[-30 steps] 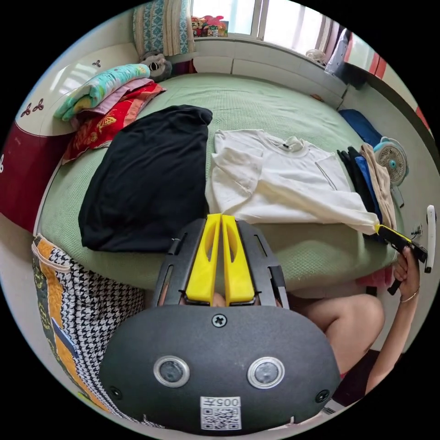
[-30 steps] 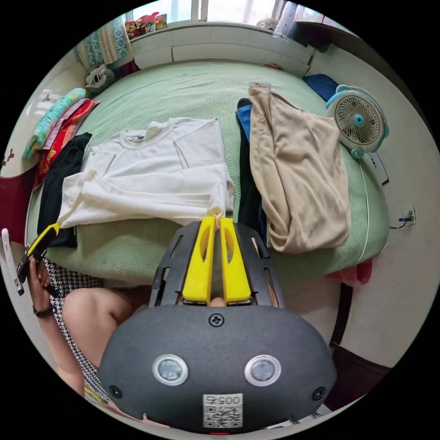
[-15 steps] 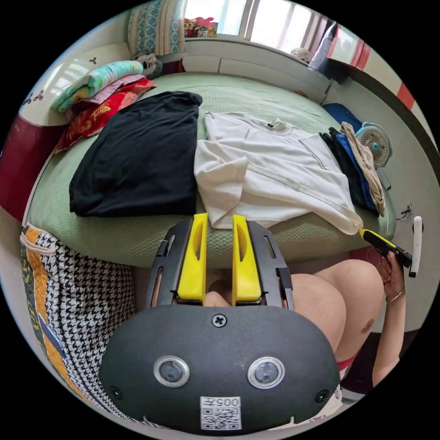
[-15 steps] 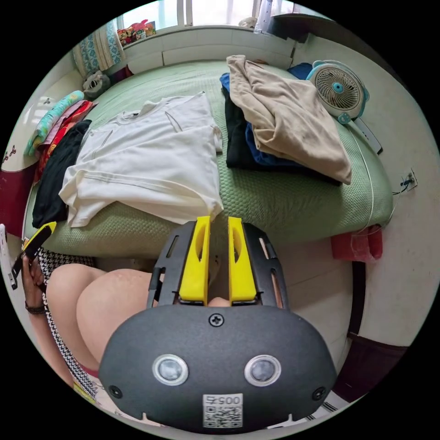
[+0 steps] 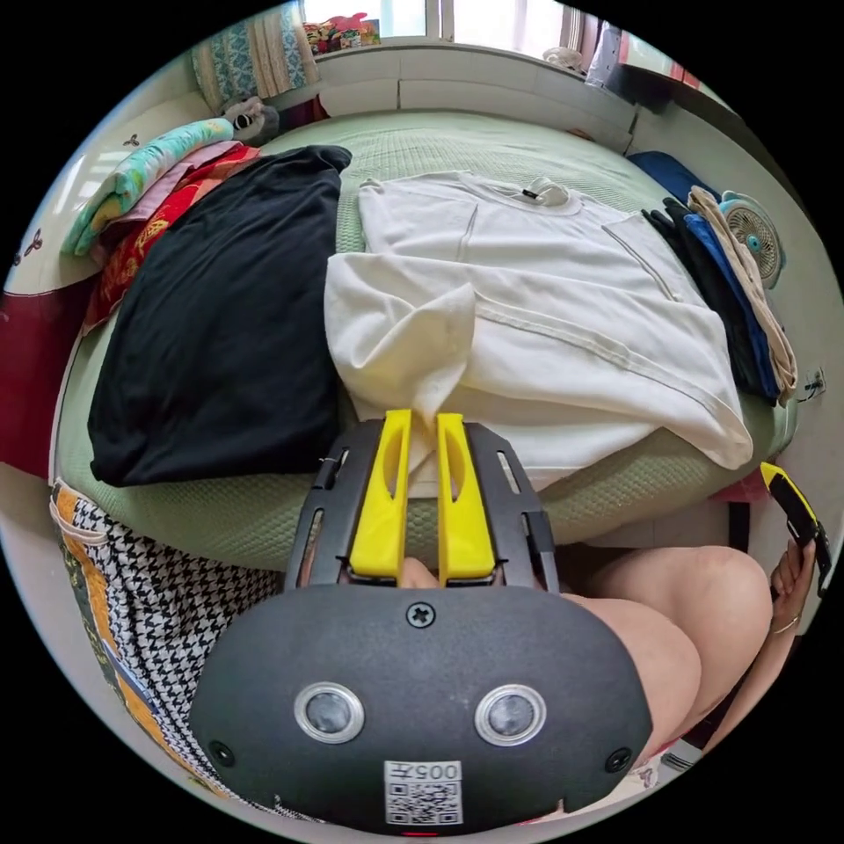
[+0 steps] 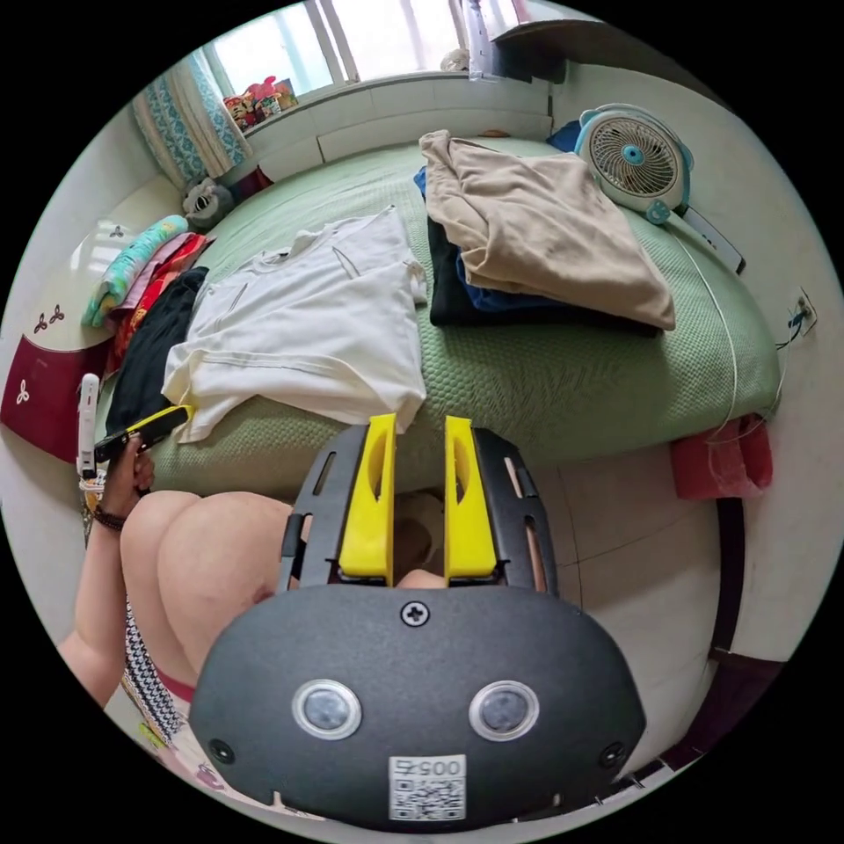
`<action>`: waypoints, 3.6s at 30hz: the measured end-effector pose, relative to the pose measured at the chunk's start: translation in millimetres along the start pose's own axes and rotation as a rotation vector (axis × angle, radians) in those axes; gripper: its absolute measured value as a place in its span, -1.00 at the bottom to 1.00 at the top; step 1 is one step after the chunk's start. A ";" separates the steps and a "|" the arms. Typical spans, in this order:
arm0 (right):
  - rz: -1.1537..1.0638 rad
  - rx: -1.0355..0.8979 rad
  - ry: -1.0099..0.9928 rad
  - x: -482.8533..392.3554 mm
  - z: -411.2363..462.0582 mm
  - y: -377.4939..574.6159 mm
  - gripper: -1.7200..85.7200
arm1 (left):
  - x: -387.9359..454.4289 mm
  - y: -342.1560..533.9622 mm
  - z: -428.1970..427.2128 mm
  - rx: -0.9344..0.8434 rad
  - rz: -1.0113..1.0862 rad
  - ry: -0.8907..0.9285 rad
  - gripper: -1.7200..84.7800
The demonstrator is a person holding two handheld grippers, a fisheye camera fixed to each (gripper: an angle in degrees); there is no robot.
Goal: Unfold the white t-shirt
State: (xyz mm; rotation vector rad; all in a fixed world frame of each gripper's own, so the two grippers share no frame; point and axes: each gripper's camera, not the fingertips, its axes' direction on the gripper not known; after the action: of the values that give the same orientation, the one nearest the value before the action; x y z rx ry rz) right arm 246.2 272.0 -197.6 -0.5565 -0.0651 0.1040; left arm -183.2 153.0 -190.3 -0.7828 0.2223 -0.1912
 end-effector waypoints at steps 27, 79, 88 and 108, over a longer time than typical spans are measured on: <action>0.063 0.177 0.083 26.5 -80.0 52.7 -1.00 | -54.9 94.2 -164.2 0.123 -0.029 -0.063 -0.94; -0.168 -0.087 0.165 -114.2 111.0 -248.2 -0.88 | -5.6 -148.7 13.6 -0.060 0.040 0.087 -0.80; -0.080 -0.069 0.111 -87.0 53.8 -287.3 -0.99 | -42.2 -184.4 -30.0 -0.014 -0.026 0.068 -0.87; -0.119 0.059 0.073 -57.6 -31.6 -294.3 -0.85 | -90.1 -176.3 -42.7 0.090 -0.099 0.111 -0.80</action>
State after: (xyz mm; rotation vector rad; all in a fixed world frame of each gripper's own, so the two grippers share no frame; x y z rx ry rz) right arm 215.6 0.4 -70.3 -0.4961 -0.0235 -0.0305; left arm -296.6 24.6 -82.3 -0.6949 0.2786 -0.3366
